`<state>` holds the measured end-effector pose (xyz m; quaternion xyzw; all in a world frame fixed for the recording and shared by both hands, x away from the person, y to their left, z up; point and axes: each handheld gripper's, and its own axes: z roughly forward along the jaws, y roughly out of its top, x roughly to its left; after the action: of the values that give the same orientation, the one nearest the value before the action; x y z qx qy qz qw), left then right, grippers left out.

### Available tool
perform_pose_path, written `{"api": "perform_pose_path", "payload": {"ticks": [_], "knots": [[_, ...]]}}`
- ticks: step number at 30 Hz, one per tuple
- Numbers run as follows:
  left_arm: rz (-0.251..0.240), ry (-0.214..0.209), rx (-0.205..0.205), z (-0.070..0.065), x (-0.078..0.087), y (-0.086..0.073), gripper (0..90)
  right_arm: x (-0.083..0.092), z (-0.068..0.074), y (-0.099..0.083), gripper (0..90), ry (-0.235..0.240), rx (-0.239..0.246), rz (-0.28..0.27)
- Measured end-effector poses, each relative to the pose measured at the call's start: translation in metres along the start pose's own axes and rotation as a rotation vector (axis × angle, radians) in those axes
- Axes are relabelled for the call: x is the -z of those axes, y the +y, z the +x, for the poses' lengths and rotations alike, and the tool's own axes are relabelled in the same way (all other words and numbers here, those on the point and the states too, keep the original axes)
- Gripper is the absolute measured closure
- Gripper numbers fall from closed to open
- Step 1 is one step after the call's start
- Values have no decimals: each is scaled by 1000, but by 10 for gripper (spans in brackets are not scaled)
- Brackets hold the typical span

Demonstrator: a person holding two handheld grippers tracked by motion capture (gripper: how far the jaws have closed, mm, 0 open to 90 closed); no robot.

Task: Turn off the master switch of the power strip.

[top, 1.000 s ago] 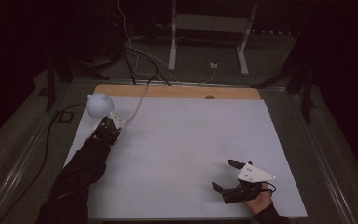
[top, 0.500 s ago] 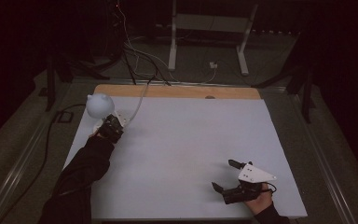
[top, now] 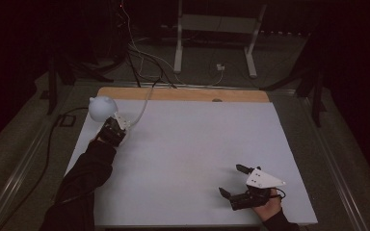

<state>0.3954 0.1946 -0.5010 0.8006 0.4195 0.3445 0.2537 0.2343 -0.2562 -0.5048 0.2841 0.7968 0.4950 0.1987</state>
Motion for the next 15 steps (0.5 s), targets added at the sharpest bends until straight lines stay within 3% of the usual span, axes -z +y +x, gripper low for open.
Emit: {"api": "perform_pose_path", "payload": {"ticks": [4, 15], "knots": [[-39, -39, 18, -2, 12, 7, 900, 0, 0, 0, 0, -2, 1, -2], [-50, -112, 68, 0, 36, 15, 900, 0, 0, 0, 0, -1, 0, -4]]}}
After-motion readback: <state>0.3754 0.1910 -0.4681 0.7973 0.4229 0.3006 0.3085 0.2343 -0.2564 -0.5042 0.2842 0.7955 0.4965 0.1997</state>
